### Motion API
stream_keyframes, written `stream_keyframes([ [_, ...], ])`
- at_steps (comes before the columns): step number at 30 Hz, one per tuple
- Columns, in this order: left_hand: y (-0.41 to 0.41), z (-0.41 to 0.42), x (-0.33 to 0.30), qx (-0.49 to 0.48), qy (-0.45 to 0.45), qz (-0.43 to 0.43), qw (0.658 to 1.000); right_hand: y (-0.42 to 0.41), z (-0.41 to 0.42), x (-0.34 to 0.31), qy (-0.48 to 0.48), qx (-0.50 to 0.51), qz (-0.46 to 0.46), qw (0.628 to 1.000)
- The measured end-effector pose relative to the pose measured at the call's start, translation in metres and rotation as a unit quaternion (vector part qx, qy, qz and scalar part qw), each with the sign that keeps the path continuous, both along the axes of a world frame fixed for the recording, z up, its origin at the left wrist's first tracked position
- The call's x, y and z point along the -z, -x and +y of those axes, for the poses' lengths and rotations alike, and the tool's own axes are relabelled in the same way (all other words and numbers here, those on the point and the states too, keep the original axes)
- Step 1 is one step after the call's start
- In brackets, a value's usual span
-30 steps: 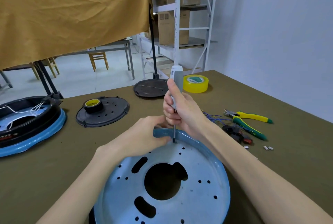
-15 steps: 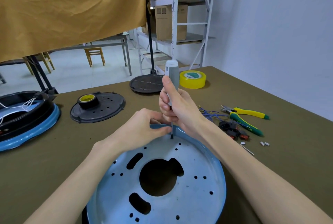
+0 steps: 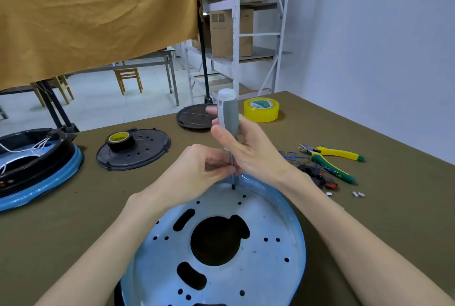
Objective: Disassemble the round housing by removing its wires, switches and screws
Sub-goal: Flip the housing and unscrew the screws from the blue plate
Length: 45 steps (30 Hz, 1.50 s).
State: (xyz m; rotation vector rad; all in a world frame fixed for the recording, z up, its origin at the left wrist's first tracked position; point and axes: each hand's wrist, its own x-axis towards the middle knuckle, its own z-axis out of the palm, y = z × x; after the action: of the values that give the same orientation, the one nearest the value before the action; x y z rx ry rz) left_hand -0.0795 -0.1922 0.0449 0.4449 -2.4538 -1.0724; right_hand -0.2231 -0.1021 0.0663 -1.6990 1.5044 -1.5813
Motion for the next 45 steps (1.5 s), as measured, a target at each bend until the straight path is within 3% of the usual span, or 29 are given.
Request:
stream_keyframes([
  [5,0.0,0.0,-0.001,-0.037,0.04,-0.006,0.998,-0.009,-0.009,-0.029,0.169,0.101,-0.097,0.976],
  [7,0.0,-0.001,0.001,-0.049,0.048,-0.001,0.998,-0.007,-0.012,-0.039,0.137,0.066,-0.089,0.984],
  [9,0.001,0.001,0.002,-0.038,0.029,0.008,0.999,0.002,-0.011,-0.047,0.068,-0.049,-0.125,0.989],
  [12,0.002,0.005,0.002,-0.002,-0.046,0.013,0.999,0.012,-0.012,-0.052,-0.01,-0.178,-0.21,0.961],
  [16,0.003,0.003,0.0,-0.009,-0.062,0.018,0.998,0.01,-0.022,-0.049,-0.034,-0.177,-0.295,0.939],
  [22,0.004,-0.002,0.002,-0.053,-0.037,0.04,0.997,0.0,-0.035,-0.043,-0.005,-0.119,-0.236,0.964],
  [26,0.003,0.001,0.004,-0.02,-0.064,0.03,0.997,0.003,-0.031,-0.044,-0.042,-0.174,-0.284,0.942],
  [29,0.004,0.001,0.002,-0.027,-0.07,0.028,0.997,0.007,-0.03,-0.043,-0.036,-0.155,-0.298,0.941],
  [35,0.005,-0.001,0.002,-0.071,-0.017,0.046,0.996,0.0,-0.036,-0.039,0.006,-0.108,-0.216,0.97],
  [42,0.003,-0.003,0.003,-0.031,-0.047,0.021,0.998,0.005,-0.032,-0.042,-0.04,-0.156,-0.3,0.94],
  [45,0.004,-0.002,0.002,-0.068,-0.031,0.034,0.997,0.003,-0.033,-0.04,-0.022,-0.149,-0.261,0.954],
])
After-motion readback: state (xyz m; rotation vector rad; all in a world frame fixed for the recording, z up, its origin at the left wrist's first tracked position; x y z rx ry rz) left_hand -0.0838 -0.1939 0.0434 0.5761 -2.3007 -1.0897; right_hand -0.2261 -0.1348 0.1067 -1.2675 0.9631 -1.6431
